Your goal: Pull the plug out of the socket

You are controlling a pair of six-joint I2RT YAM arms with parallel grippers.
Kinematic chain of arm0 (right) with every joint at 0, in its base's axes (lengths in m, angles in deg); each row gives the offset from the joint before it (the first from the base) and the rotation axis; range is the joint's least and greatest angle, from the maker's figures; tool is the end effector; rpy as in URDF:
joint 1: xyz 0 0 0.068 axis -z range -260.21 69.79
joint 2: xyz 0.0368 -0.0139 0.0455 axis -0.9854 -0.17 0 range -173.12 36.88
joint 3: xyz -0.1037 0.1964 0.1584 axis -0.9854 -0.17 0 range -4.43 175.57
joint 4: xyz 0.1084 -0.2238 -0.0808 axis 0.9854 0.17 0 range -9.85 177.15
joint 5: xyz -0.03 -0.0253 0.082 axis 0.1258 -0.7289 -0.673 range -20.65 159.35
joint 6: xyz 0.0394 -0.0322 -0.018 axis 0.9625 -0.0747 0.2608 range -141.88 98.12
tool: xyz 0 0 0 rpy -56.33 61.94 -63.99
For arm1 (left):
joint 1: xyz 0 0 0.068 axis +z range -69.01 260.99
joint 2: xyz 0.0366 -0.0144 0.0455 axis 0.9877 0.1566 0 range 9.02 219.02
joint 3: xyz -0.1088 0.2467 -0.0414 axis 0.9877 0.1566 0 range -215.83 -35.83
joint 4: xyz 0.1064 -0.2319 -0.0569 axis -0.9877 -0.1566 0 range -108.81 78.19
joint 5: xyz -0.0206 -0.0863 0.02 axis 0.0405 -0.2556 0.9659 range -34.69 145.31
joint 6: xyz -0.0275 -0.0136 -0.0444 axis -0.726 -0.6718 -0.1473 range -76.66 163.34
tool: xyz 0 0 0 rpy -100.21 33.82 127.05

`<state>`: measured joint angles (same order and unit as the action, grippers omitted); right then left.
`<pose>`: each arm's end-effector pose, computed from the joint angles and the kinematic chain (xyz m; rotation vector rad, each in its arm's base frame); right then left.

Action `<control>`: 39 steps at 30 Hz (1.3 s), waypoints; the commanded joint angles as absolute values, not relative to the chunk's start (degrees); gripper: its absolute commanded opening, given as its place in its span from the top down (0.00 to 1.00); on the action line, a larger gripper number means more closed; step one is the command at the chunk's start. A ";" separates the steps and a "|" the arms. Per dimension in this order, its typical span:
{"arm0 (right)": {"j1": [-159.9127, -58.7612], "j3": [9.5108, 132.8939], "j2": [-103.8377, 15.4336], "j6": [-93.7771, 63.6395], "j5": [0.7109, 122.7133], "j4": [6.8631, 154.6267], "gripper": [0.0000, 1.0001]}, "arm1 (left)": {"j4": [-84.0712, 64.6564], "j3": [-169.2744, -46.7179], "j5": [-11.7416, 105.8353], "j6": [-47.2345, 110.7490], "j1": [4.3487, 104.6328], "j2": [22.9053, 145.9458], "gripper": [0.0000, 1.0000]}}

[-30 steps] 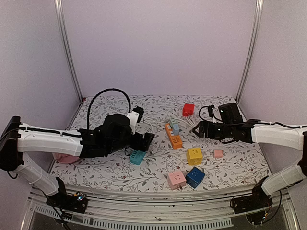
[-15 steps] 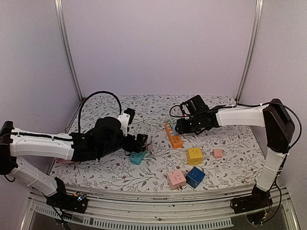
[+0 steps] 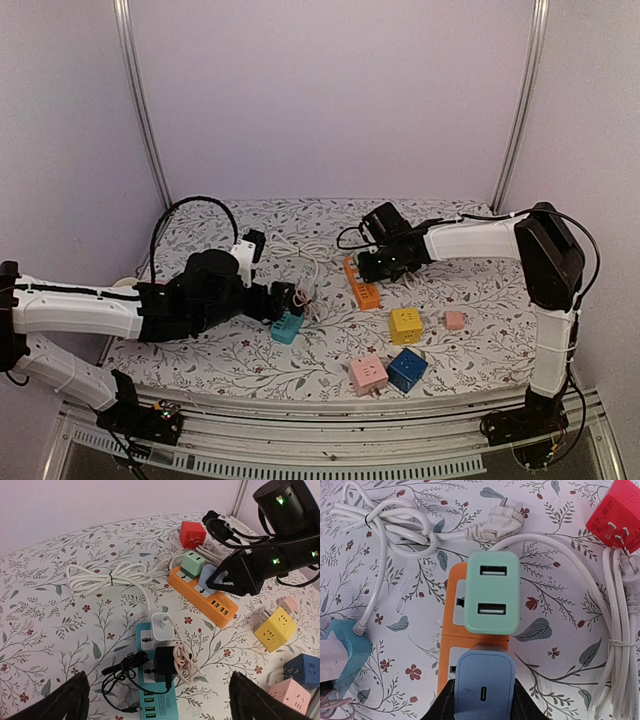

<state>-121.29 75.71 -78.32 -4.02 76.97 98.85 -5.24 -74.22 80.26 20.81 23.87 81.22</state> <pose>0.3287 0.2803 0.1726 -0.4525 2.4753 0.2593 0.1596 -0.2192 0.2297 0.3385 1.9981 -0.4432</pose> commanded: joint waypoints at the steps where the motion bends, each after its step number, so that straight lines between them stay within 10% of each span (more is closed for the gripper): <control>1: -122.41 78.21 -80.45 -5.12 80.95 100.51 0.69 | -4.71 -73.16 80.57 20.25 24.57 80.02 0.03; 11: -123.69 75.03 -78.88 -4.11 81.35 100.63 0.92 | -5.05 -70.55 81.19 19.35 25.24 78.67 0.03; 28: -127.54 57.03 -63.00 2.07 80.69 99.61 0.95 | -0.85 -65.23 81.28 19.65 27.69 77.11 0.03; 39: -127.57 58.41 -63.36 1.94 80.76 99.55 0.63 | 4.03 -59.79 82.00 20.36 29.05 74.20 0.03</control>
